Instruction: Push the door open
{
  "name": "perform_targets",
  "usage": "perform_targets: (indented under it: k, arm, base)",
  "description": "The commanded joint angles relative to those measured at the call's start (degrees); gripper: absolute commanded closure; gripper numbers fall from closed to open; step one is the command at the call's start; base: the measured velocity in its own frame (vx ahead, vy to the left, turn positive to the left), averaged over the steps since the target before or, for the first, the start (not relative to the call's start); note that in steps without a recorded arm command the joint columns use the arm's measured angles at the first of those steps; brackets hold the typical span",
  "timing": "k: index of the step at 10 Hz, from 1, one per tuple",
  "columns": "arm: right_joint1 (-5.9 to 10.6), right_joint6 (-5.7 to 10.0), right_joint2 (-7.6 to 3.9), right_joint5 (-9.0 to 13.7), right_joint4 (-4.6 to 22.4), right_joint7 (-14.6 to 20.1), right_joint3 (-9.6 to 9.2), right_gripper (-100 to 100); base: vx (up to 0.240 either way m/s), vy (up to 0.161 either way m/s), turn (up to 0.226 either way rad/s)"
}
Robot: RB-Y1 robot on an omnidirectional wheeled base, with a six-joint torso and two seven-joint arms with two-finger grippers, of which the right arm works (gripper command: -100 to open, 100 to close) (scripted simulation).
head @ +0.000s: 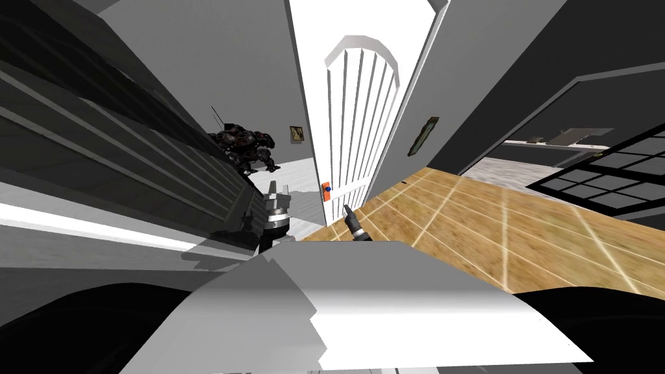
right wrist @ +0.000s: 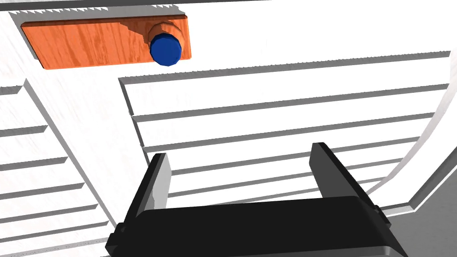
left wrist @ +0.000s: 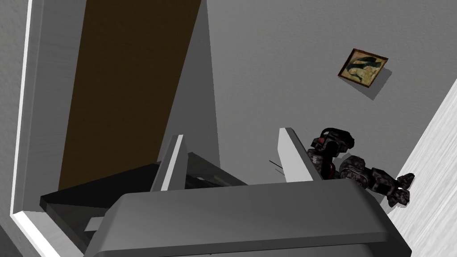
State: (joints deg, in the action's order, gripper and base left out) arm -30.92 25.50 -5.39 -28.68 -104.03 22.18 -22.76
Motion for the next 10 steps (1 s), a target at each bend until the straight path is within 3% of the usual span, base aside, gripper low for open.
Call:
perform_targets:
  k: [1,7,10]
  arm:
    - [-0.25,-0.46,0.06,-1.98,1.84,1.03,-1.64,-100]
    - [-0.43,-1.35,0.31,-6.07,5.82,3.16,-4.99,-100]
    - [0.34,-1.89,0.59,-6.07,6.58,3.03,-5.03,-100]
  base:
    - [0.22,-0.006,-0.007]
    - [0.205,0.005,-0.005]
    - [0.148,0.009,0.011]
